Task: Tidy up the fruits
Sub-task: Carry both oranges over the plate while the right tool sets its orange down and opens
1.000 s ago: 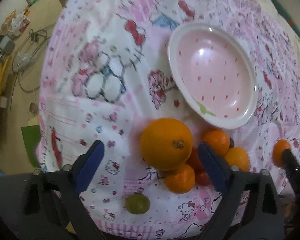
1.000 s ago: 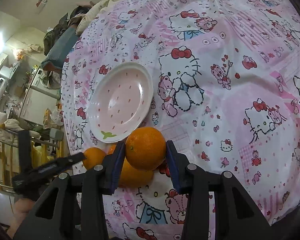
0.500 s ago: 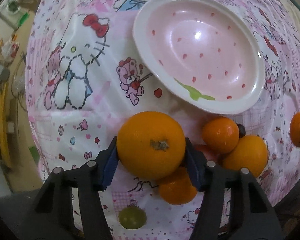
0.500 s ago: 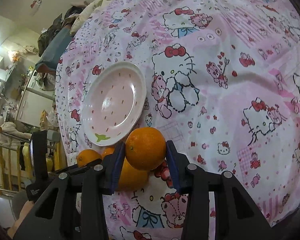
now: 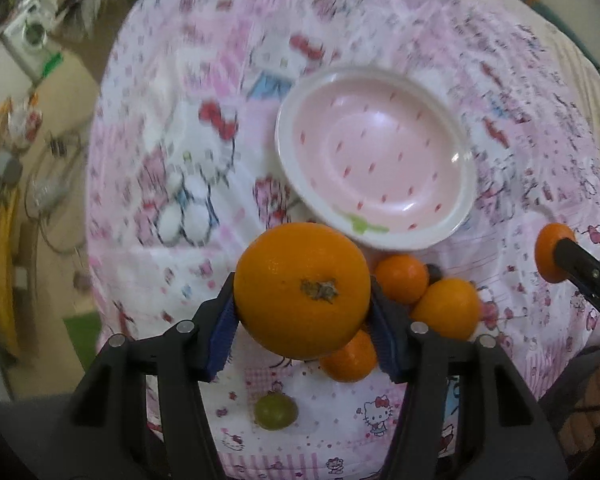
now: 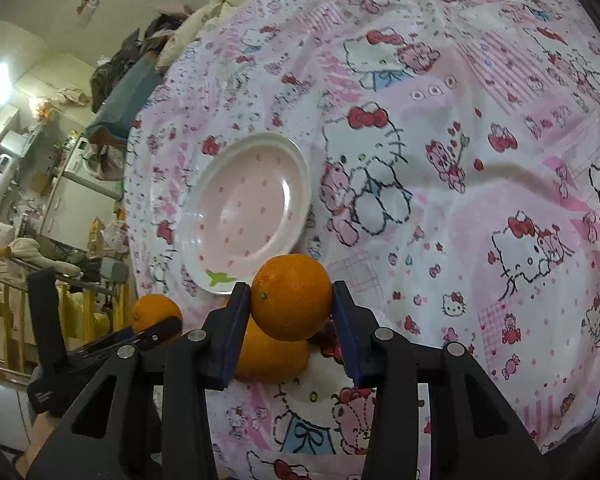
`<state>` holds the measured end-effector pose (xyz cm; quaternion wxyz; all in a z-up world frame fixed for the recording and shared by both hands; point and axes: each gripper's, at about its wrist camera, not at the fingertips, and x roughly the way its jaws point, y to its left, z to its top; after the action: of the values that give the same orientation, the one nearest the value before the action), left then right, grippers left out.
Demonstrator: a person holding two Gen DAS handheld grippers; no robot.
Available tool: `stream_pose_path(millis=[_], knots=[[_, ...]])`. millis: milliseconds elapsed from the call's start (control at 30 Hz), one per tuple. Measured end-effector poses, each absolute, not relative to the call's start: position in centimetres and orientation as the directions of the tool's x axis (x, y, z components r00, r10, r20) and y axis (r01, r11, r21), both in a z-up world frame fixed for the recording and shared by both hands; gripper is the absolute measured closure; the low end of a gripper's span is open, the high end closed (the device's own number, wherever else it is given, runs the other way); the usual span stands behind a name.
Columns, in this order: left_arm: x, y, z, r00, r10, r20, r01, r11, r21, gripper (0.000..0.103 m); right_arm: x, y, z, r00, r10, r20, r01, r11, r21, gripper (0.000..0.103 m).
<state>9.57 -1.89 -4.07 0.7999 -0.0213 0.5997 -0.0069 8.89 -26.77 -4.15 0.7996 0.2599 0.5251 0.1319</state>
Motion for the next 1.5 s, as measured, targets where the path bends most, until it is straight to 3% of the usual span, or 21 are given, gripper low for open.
stream_pose_path(millis=[367,767,1500], knots=[[14.2,-1.1,-1.0,0.319,-0.060,-0.946,0.032,0.998,-0.053,0.048,12.8,-26.3,-1.6,0.446,0.473,-0.760,-0.035,0.858,0.513,0.060],[18.8,-3.5,-2.9,0.305,-0.085,-0.948,0.107,0.993,-0.054,0.048,19.1,-24.8,-3.7,0.389,0.481,-0.786,-0.095,0.870,0.485,0.060],[22.0,-1.8,-5.7,0.178,-0.145,-0.973,-0.020,0.988,-0.151,0.048,26.1,-17.9,-10.9,0.240,0.429,-0.871,-0.253,0.894,0.371,0.059]])
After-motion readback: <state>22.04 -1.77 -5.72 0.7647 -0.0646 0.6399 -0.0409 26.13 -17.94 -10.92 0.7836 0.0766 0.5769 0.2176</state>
